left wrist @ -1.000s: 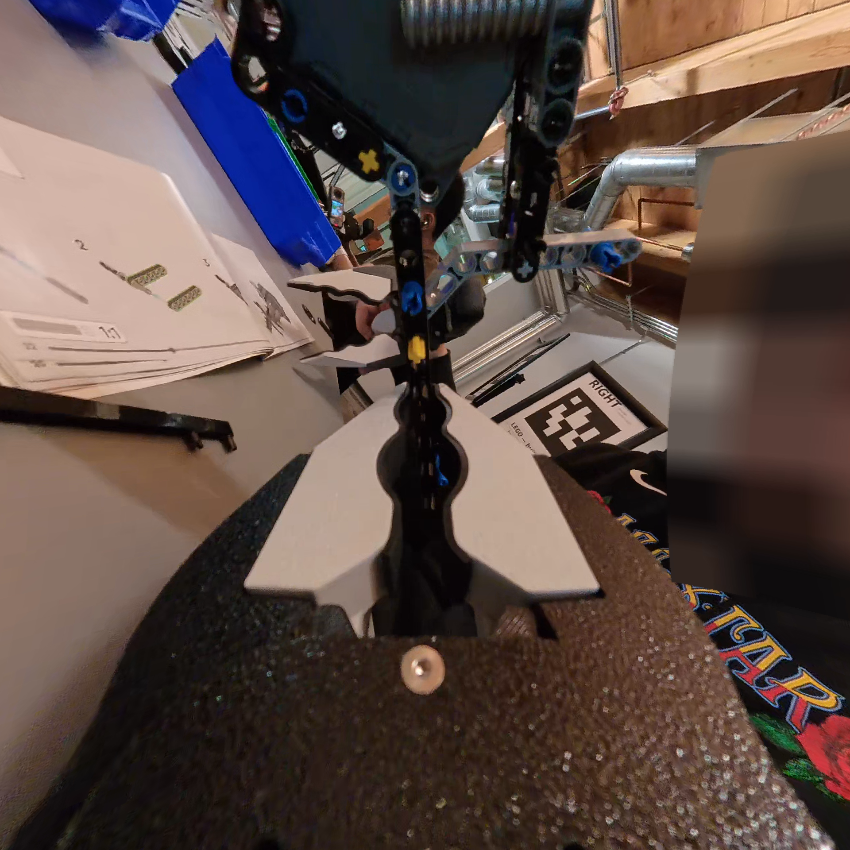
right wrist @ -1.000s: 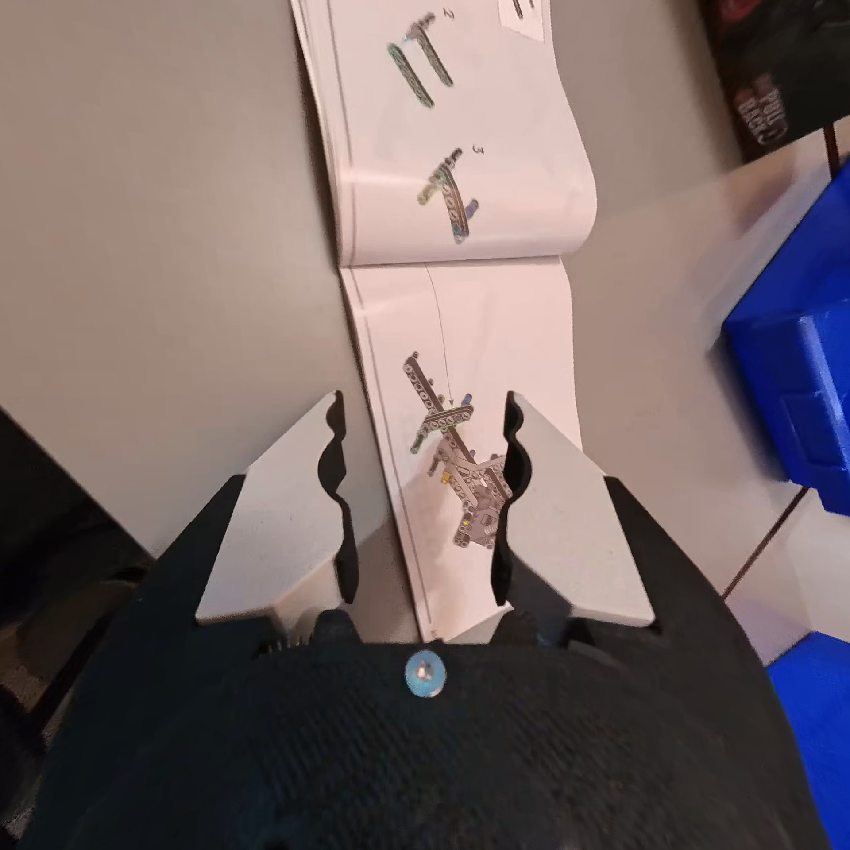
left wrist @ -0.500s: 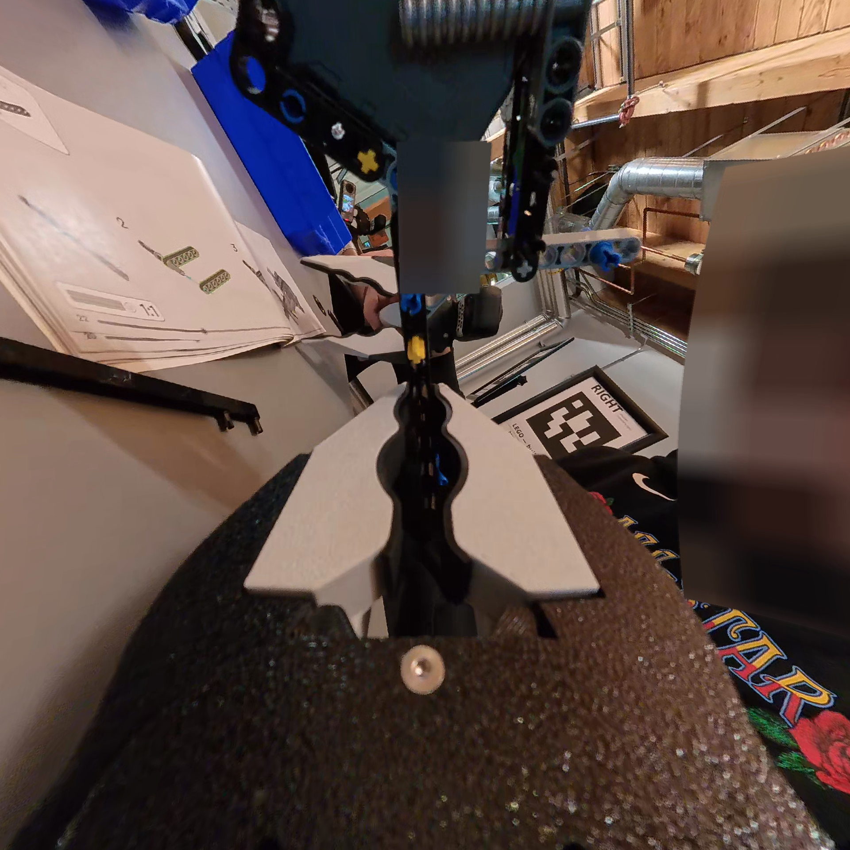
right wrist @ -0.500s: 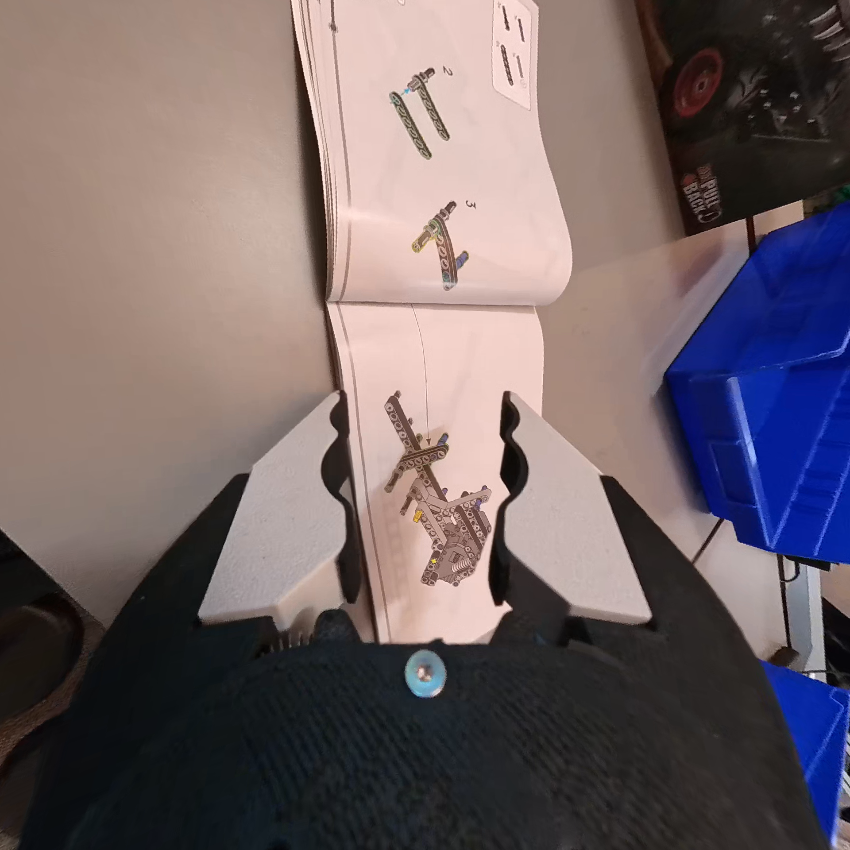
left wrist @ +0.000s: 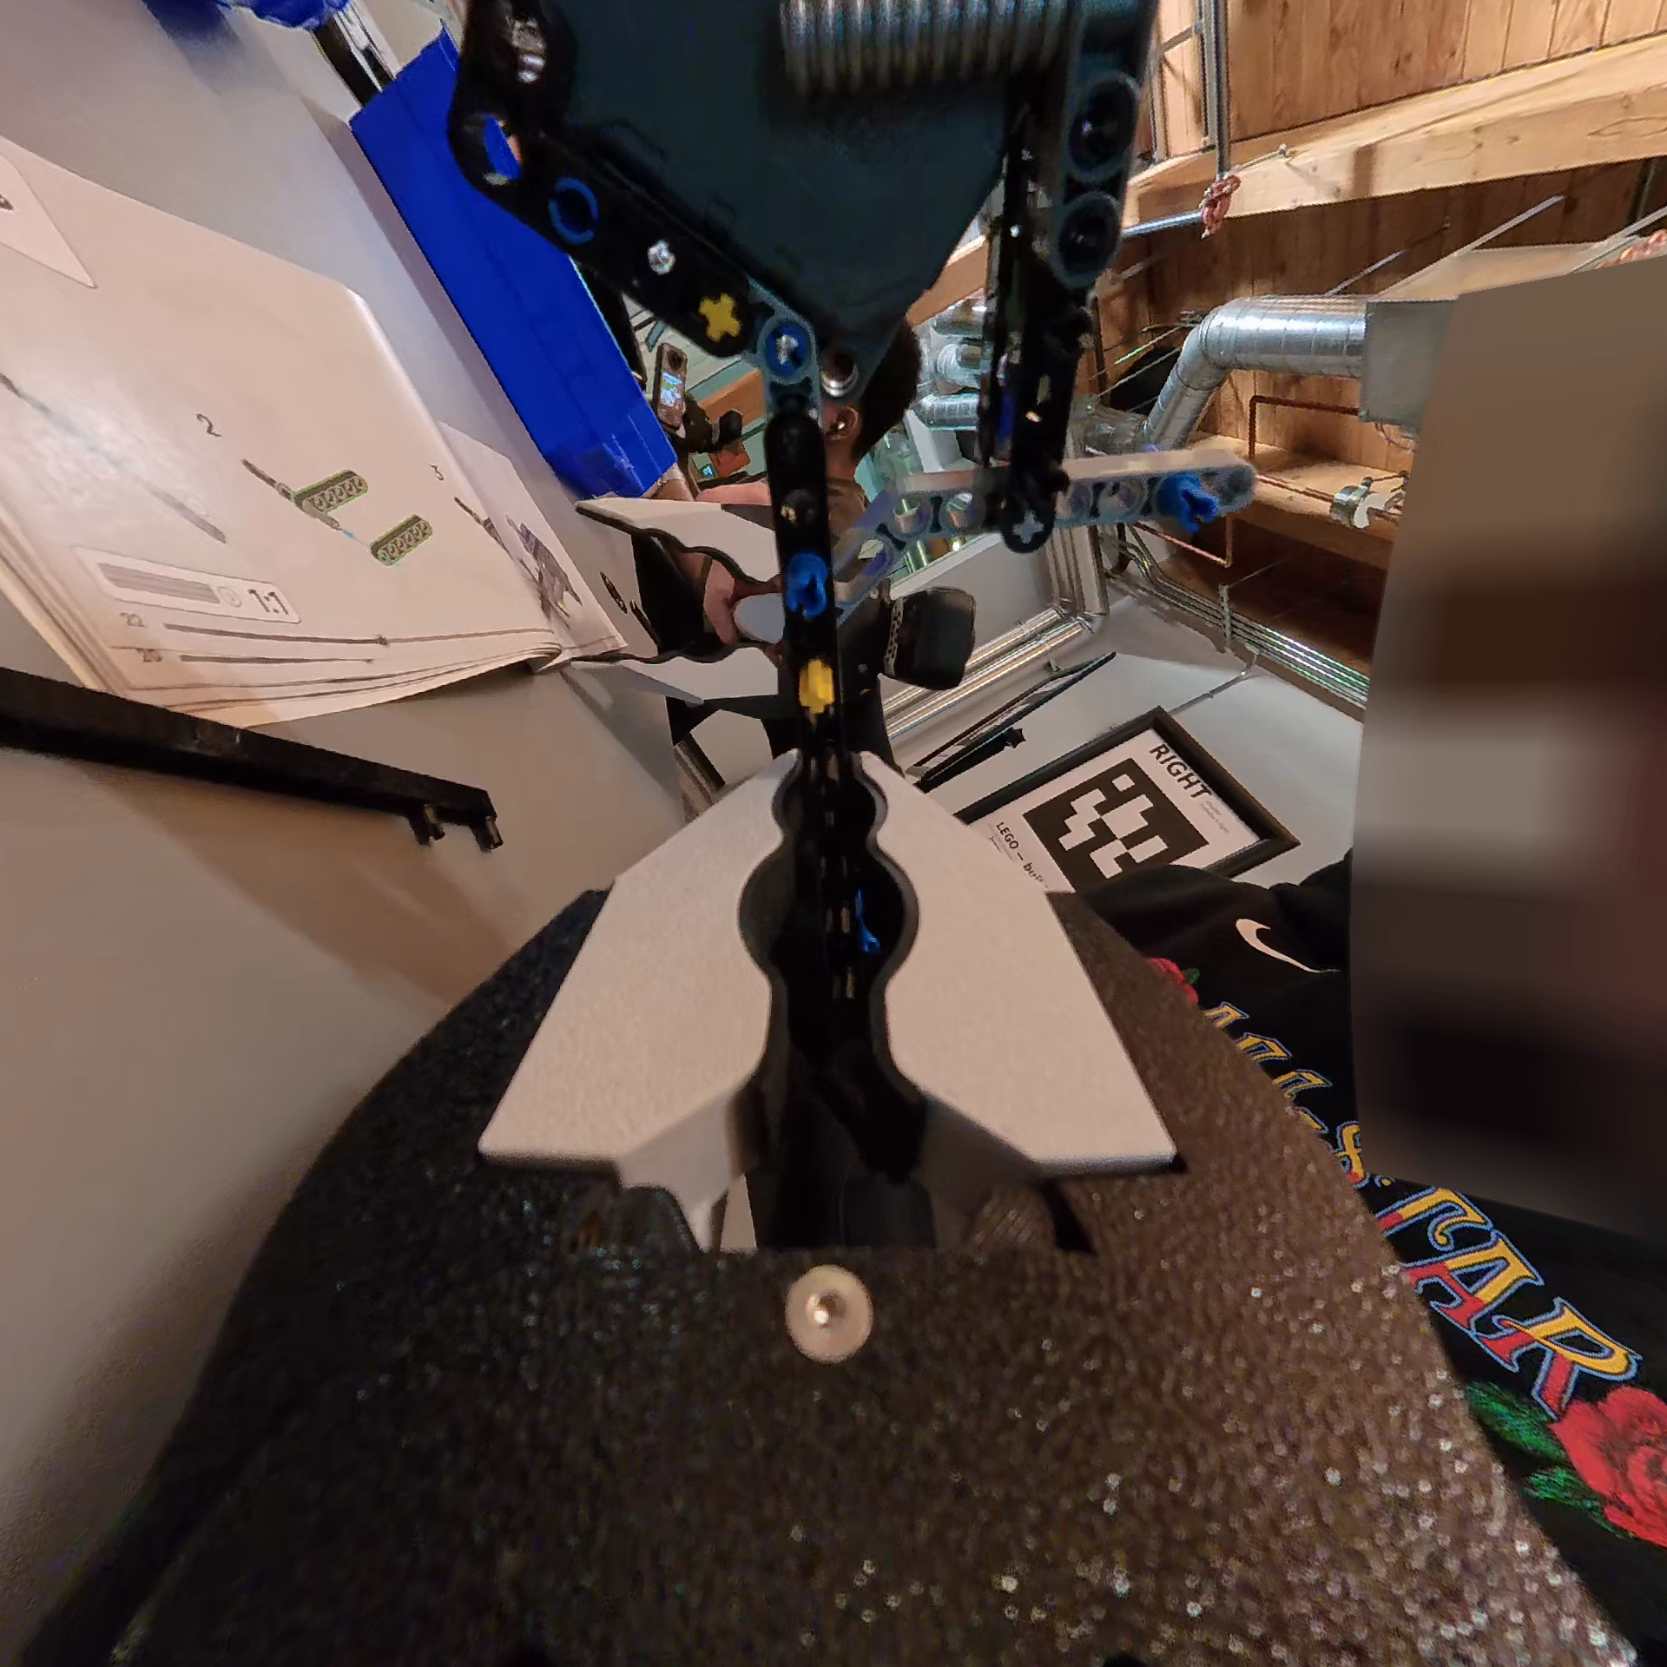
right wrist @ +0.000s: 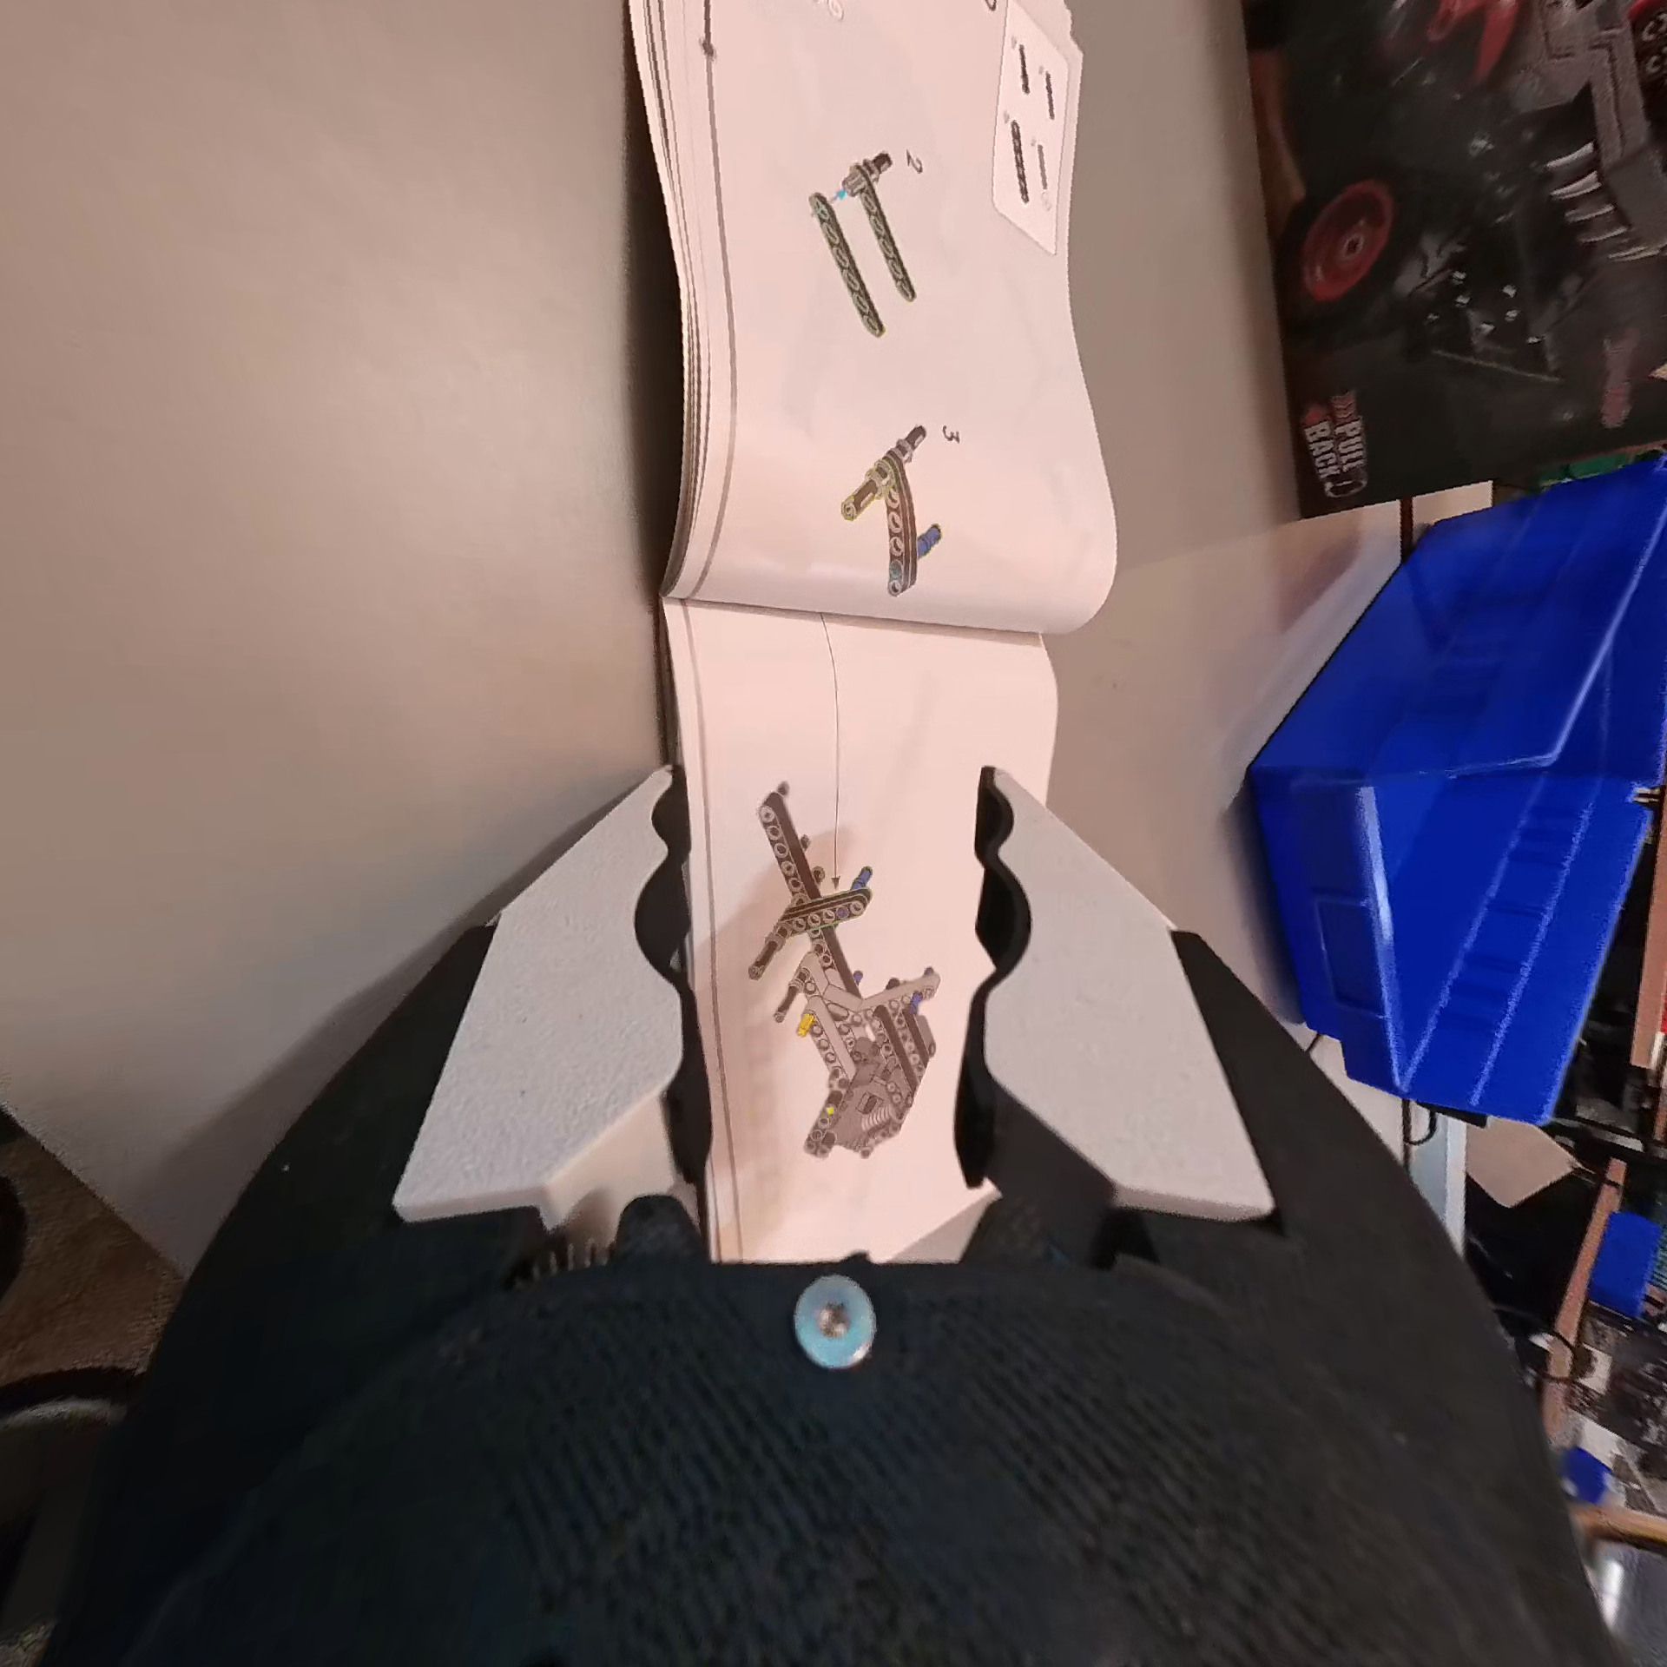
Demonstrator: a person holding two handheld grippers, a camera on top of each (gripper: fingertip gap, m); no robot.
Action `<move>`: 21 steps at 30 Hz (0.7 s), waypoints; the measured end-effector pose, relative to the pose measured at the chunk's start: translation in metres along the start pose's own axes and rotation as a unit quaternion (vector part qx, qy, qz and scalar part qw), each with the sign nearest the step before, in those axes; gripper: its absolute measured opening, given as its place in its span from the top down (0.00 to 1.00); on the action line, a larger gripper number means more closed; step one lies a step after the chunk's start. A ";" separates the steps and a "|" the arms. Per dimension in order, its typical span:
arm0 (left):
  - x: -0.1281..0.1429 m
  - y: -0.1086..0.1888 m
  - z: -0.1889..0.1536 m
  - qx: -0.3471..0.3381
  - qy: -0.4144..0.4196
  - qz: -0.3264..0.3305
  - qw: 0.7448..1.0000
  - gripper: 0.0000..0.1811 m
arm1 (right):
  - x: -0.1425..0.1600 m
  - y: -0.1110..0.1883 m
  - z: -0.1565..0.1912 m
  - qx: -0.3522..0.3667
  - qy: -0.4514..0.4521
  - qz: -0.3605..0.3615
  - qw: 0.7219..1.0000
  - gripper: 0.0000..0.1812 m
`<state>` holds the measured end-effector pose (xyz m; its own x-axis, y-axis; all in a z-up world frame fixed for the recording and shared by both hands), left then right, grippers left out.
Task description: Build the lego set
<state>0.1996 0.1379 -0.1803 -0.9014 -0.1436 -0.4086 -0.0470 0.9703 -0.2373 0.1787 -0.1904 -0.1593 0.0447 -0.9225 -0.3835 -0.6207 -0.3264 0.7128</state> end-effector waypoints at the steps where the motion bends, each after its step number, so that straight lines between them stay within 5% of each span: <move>1: 0.000 0.001 0.000 -0.001 0.000 -0.002 1.000 0.97 | 0.000 0.000 0.000 0.008 0.005 0.002 1.000 0.67; 10: -0.005 0.018 0.002 -0.061 -0.004 -0.012 0.998 0.97 | 0.002 -0.002 0.009 0.064 0.055 0.013 0.996 0.69; 14: -0.006 0.020 0.002 -0.046 0.002 -0.019 0.999 0.97 | 0.011 -0.004 0.018 0.108 0.104 0.036 0.988 0.79; 18: -0.005 0.019 0.004 -0.036 0.006 -0.018 0.999 0.97 | 0.013 -0.007 0.021 0.194 0.201 0.056 0.958 0.96; 21: -0.005 0.020 0.006 -0.035 0.013 -0.020 0.999 0.97 | -0.009 -0.007 0.018 0.312 0.299 0.039 0.901 1.00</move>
<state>0.2056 0.1565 -0.1888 -0.9086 -0.1789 -0.3773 -0.1127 0.9751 -0.1909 0.1688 -0.1757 -0.1713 0.2790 -0.9449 0.1712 -0.9514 -0.2478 0.1826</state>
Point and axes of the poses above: each gripper's, where its closed fingertips meet, y back along the fingers, x out of its underside, z = x × y across the jaws, the point moved 10 cm from there along y, back along the fingers, and after that the axes turned 4 degrees about -z, right-handed, at the moved point
